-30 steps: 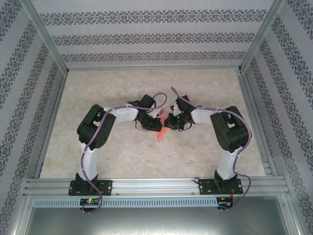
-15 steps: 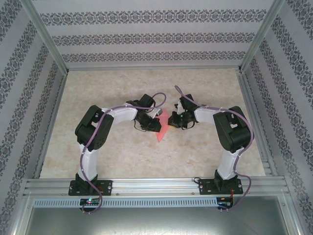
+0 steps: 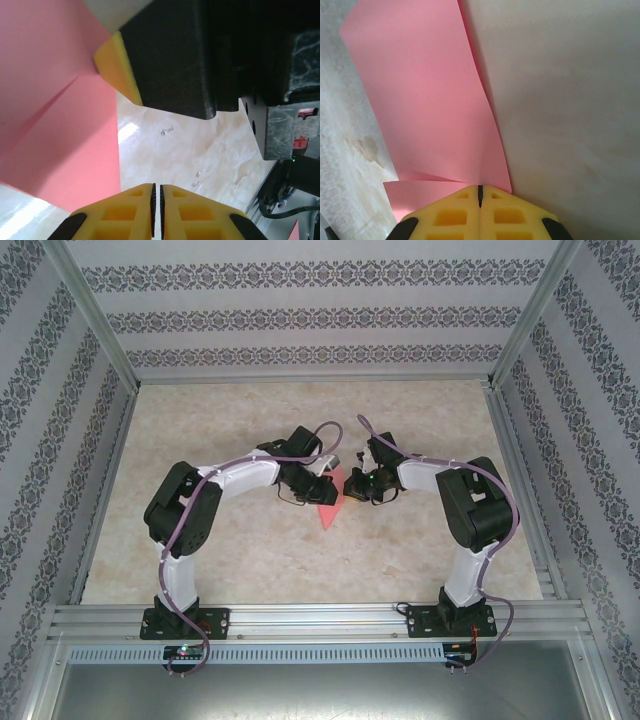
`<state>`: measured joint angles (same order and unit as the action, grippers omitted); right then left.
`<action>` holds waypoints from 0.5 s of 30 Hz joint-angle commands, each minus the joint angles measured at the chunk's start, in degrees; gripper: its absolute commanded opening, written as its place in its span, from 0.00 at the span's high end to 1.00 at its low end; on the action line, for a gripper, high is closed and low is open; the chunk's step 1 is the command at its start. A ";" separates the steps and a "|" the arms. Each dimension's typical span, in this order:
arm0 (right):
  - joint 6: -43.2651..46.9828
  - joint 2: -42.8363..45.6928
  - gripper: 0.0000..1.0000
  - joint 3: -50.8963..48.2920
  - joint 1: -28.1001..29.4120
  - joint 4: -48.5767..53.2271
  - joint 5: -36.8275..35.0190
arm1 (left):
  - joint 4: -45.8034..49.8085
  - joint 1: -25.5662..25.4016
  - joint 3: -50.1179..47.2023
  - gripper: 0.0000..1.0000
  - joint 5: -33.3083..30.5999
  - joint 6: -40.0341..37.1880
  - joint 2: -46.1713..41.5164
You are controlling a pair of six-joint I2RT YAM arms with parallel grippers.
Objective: Fold a paper plane with a square sheet of paper (pick it up from the middle)
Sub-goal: Third fold the triangle at the center of the table.
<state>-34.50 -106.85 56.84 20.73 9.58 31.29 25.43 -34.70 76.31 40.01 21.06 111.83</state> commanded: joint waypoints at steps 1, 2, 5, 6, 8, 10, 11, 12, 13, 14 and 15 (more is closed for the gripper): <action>0.51 0.06 0.97 -1.29 -0.33 0.40 0.49 | -1.25 -1.05 -0.29 0.86 1.71 1.16 2.55; 0.49 -0.02 0.97 -1.33 -0.38 0.46 0.39 | -1.42 -1.29 -0.29 0.86 1.80 1.16 2.85; 0.54 -0.27 0.97 -1.53 -0.52 0.41 0.35 | -1.35 -2.16 -0.29 0.86 2.26 0.90 3.78; 0.43 -0.29 0.97 -1.52 -0.57 0.43 0.27 | -1.16 -2.37 -0.44 0.86 2.17 0.74 3.96; 0.52 -0.33 0.97 -1.60 -0.66 0.51 0.26 | 0.30 -2.59 -0.55 0.86 1.21 -0.02 4.49; 0.82 -0.25 0.97 -1.39 -0.69 0.93 -0.06 | 1.09 -2.57 -1.10 0.86 -0.08 -0.83 4.58; 1.00 -0.25 0.97 -1.25 -0.68 1.38 -0.33 | 1.11 -2.57 -1.63 0.86 -0.45 -0.98 4.67; 1.22 -0.29 0.97 -1.15 -0.76 1.76 -0.43 | 1.11 -2.57 -2.05 0.86 -0.60 -1.02 4.79; 1.46 -0.29 0.97 -0.99 -0.78 2.06 -0.67 | 1.12 -2.57 -2.48 0.86 -0.57 -1.14 5.02; 1.62 -0.20 0.97 -0.93 -0.77 2.39 -0.90 | 1.03 -2.57 -3.06 0.86 -0.71 -1.19 5.20; 1.82 -0.20 0.97 -0.86 -0.78 2.64 -1.04 | 1.03 -2.58 -3.46 0.86 -0.81 -1.21 5.24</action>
<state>-34.22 -106.85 56.62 20.36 9.45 31.55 25.02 -36.77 74.56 40.01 21.23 115.66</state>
